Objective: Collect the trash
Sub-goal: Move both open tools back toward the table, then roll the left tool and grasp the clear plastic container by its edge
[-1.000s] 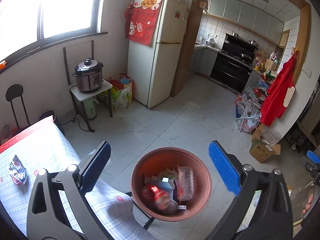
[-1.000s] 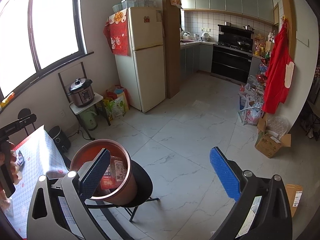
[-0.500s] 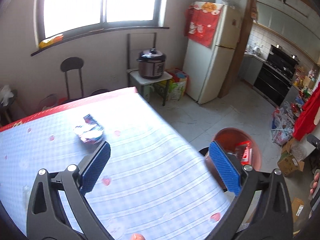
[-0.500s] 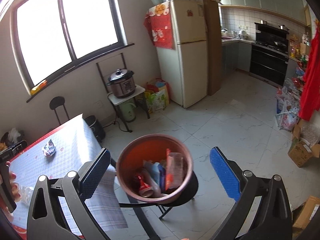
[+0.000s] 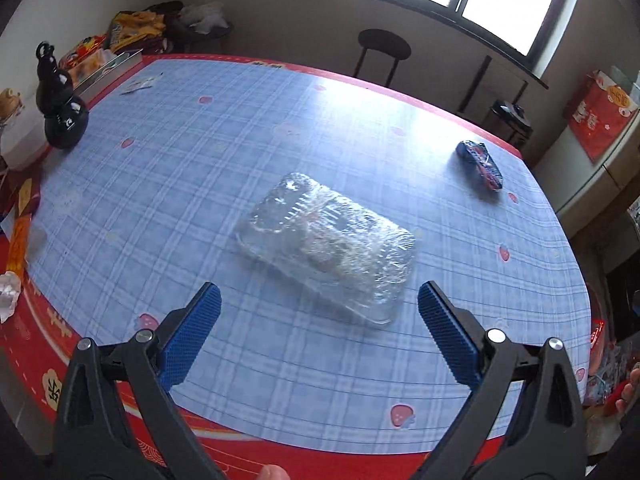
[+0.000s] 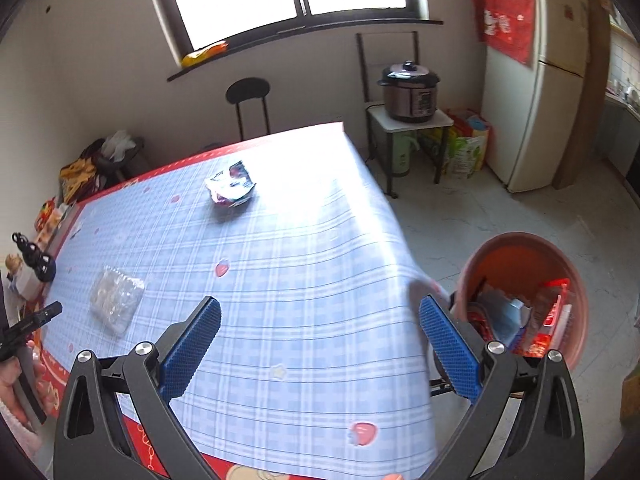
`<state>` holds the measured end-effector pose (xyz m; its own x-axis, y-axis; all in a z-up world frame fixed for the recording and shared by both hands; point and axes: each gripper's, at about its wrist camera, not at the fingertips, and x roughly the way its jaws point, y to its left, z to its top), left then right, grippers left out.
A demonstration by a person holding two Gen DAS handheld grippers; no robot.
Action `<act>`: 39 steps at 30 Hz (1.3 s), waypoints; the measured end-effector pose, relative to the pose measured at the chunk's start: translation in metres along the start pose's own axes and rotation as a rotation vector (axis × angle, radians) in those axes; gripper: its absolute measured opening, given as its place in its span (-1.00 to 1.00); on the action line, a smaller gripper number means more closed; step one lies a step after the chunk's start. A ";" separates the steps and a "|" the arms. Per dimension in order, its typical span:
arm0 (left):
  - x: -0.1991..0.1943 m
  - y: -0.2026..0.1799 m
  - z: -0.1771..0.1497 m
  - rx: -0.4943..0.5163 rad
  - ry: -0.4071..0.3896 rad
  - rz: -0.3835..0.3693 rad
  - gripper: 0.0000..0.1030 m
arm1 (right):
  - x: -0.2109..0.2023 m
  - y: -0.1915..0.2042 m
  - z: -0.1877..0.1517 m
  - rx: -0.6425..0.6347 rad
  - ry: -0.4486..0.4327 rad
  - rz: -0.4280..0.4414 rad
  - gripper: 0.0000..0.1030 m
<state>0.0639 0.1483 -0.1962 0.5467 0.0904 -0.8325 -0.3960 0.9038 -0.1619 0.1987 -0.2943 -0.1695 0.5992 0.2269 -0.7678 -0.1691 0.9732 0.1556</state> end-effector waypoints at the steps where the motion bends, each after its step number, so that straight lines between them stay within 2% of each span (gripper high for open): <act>1: 0.003 0.014 0.000 -0.026 0.008 -0.010 0.89 | 0.010 0.016 0.001 -0.030 0.016 -0.010 0.89; 5: 0.018 0.043 0.003 -0.082 0.031 -0.025 0.89 | 0.050 0.076 0.003 -0.128 0.078 -0.023 0.89; 15: 0.063 0.088 0.024 -0.142 0.104 -0.142 0.86 | 0.139 0.212 0.007 -0.333 0.165 -0.020 0.89; 18: 0.073 0.098 0.036 -0.147 0.120 -0.169 0.72 | 0.160 0.246 0.005 -0.363 0.189 -0.016 0.89; 20: 0.080 0.101 0.044 -0.142 0.135 -0.181 0.55 | 0.169 0.264 0.002 -0.376 0.205 -0.009 0.89; 24: 0.092 0.098 0.059 -0.099 0.159 -0.201 0.46 | 0.182 0.282 -0.003 -0.371 0.246 -0.024 0.89; 25: 0.095 0.098 0.062 -0.091 0.166 -0.205 0.36 | 0.183 0.283 -0.005 -0.360 0.249 -0.016 0.89; 27: 0.099 0.098 0.065 -0.090 0.189 -0.220 0.35 | 0.181 0.282 -0.004 -0.351 0.240 -0.011 0.89; 30: 0.099 0.099 0.062 -0.148 0.225 -0.285 0.35 | 0.183 0.280 0.001 -0.376 0.236 -0.011 0.89; 35: 0.102 0.084 0.033 -0.288 0.308 -0.411 0.32 | 0.196 0.278 0.012 -0.421 0.237 -0.037 0.89; 39: 0.106 0.070 0.023 -0.347 0.316 -0.431 0.32 | 0.208 0.285 0.019 -0.488 0.213 -0.066 0.89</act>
<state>0.1107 0.2309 -0.2837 0.4869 -0.4268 -0.7621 -0.4344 0.6386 -0.6352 0.2904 0.0312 -0.2730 0.4570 0.1040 -0.8834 -0.5112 0.8434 -0.1652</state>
